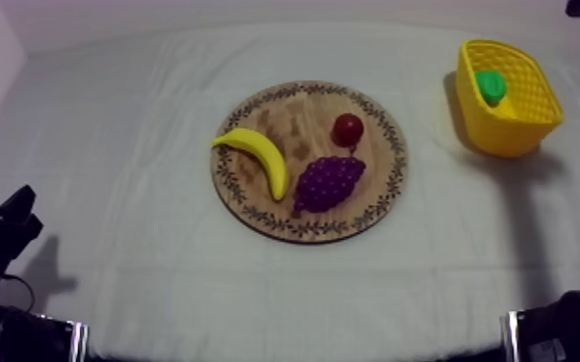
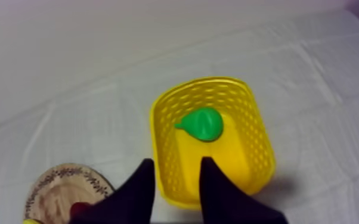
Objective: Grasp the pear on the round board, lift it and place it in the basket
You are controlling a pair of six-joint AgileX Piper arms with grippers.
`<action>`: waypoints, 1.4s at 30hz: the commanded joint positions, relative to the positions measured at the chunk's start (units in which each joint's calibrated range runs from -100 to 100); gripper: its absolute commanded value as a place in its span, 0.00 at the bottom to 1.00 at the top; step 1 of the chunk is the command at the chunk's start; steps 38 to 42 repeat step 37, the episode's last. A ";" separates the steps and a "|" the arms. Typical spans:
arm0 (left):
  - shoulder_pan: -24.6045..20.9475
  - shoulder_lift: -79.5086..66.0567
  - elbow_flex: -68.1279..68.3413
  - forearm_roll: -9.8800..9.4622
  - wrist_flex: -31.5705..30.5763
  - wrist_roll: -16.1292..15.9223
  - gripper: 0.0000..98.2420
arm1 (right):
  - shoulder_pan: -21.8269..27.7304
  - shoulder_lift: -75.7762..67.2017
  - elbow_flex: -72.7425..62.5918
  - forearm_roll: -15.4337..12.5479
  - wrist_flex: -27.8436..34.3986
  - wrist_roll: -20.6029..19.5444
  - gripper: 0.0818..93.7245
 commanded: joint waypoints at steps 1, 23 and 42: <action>0.00 0.02 -0.02 0.01 0.00 0.00 0.00 | -1.21 -15.11 11.37 0.06 -2.22 -0.69 0.16; 0.00 0.02 -0.02 0.01 0.00 0.02 0.00 | -2.38 -61.46 64.68 -9.34 -13.66 4.39 0.00; 0.00 0.02 -0.02 0.01 0.00 0.00 0.00 | -0.42 -62.44 71.08 -5.78 -23.33 18.55 0.00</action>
